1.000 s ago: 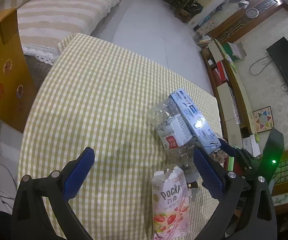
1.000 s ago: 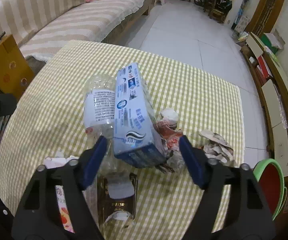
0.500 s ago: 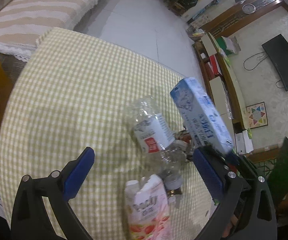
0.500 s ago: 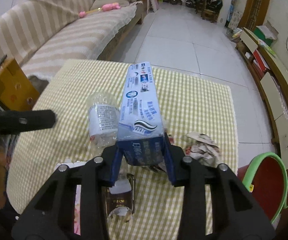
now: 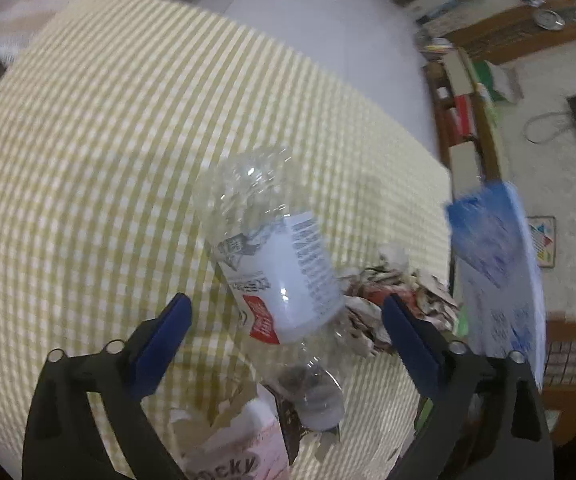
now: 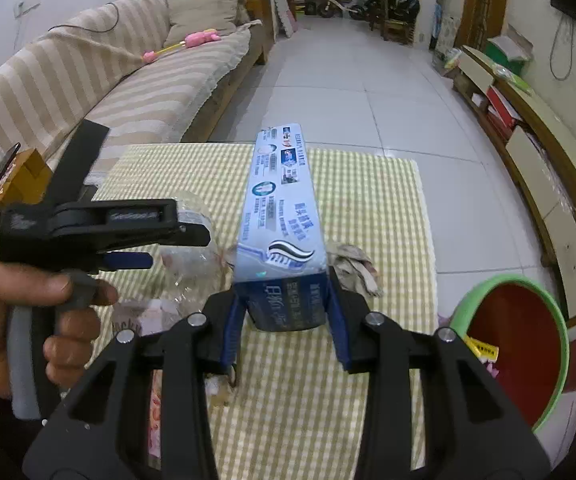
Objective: Collect trash
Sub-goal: 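Grasp the plastic bottle with the left tool while the right tool grasps the toothpaste box, then carry the bottle and toothpaste box in both tools over the red bucket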
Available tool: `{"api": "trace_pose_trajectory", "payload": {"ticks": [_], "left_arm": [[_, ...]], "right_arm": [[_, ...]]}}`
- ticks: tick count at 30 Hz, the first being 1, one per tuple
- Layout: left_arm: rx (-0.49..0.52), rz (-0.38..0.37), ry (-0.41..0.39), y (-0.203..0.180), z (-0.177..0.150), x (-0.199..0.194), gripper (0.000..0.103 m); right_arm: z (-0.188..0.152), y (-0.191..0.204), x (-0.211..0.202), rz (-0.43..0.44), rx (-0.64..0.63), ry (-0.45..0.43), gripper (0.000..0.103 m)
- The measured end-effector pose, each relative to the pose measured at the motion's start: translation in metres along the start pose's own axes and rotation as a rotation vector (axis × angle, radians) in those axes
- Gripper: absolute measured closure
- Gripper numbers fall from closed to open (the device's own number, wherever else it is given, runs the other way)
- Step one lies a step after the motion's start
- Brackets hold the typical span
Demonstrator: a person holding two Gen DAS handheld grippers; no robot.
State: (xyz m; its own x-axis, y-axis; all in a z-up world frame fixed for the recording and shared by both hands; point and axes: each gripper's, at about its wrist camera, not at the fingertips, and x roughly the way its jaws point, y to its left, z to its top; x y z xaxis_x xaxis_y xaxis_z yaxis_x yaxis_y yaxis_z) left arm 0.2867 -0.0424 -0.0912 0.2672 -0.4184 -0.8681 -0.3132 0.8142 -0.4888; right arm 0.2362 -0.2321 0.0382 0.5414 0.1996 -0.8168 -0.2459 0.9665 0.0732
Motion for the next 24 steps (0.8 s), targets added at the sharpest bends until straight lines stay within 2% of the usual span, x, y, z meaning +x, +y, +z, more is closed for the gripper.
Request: {"api": "trace_pose_trajectory", "payload": {"ticks": [5,6,7,12,19,24], "left_arm": [[-0.092,0.010,0.037,0.003,0.002,0.024,0.028],[-0.093,0.008,0.027,0.001,0.003,0.024,0.033],[-0.083,-0.010,0.023,0.000,0.003,0.025,0.045],[-0.025,0.010,-0.014,-0.017,0.008,0.015,0.046],[0.036,0.017,-0.096,-0.031,0.009,-0.026,0.046],[0.147,0.043,-0.159,-0.041,0.001,-0.060,0.046]], "right_arm": [[-0.004,-0.007,-0.003,0.001,0.027,-0.001,0.067],[-0.005,-0.008,-0.004,0.002,0.029,-0.002,0.067],[-0.005,-0.009,-0.005,0.002,0.031,-0.002,0.067],[-0.006,-0.010,-0.010,0.005,0.043,-0.016,0.067],[-0.005,-0.012,-0.023,0.010,0.055,-0.053,0.067],[-0.006,-0.019,-0.035,0.013,0.079,-0.083,0.067]]}}
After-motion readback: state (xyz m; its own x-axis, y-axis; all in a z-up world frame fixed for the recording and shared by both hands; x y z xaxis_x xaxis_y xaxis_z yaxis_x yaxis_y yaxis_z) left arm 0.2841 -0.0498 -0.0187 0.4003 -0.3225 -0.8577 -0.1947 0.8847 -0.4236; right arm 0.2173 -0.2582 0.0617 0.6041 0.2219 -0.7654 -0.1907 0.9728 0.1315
